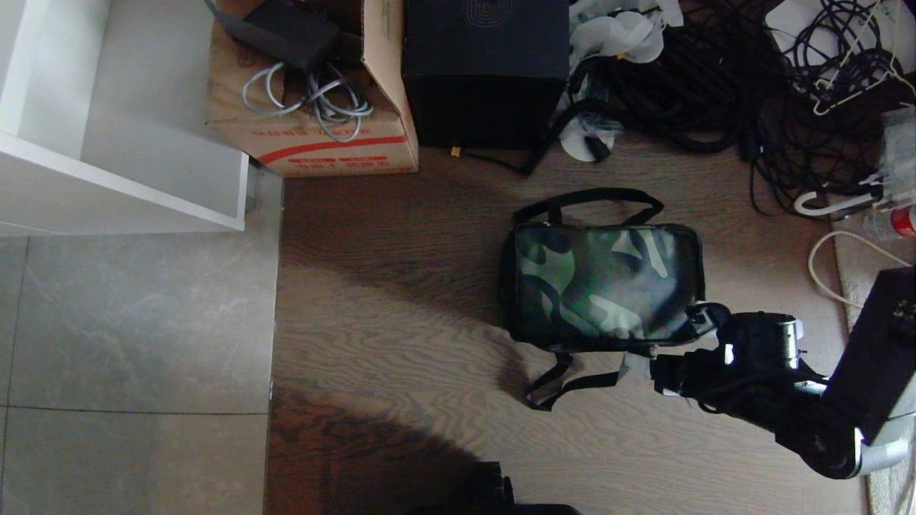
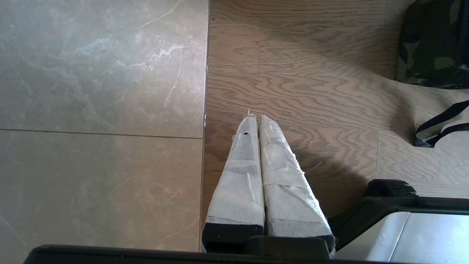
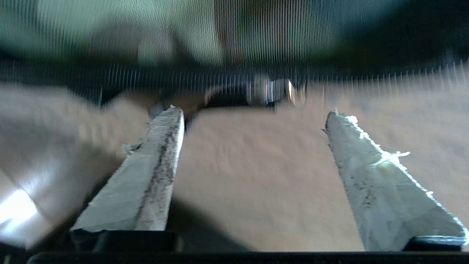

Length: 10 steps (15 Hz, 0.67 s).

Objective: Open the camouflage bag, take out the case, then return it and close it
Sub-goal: Open the top of the storage box

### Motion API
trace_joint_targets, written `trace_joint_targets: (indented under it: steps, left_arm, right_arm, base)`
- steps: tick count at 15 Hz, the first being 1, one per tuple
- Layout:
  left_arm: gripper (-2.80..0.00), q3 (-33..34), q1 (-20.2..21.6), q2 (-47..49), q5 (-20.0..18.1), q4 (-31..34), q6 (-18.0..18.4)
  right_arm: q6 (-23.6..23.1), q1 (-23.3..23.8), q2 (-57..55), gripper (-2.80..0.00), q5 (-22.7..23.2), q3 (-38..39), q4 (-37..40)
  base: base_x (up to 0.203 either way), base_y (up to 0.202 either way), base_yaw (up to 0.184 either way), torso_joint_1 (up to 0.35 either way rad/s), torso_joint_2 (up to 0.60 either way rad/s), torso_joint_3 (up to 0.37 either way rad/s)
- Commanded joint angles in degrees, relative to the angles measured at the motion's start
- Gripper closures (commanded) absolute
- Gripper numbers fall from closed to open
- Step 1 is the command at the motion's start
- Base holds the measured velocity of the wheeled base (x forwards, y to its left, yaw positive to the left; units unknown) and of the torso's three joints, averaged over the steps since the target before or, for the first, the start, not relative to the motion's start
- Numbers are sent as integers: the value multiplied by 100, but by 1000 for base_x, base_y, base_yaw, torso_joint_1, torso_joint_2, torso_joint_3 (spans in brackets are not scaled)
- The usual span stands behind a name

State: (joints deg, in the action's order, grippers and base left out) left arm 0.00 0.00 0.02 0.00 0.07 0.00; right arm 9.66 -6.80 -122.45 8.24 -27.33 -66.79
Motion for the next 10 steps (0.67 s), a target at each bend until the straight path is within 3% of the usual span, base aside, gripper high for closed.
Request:
trace_joint_targets:
  steps: [1, 10]
  left_arm:
    - [0, 0, 0, -2, 0, 1, 0]
    - [0, 0, 0, -2, 0, -2, 0]
  right_arm:
    - [11, 11, -355, -280, 11, -254, -270]
    - [-315, 126, -281, -280, -24, -352, -358]
  base:
    - [0, 0, 0, 0, 0, 0]
    - [0, 0, 0, 0, 0, 0]
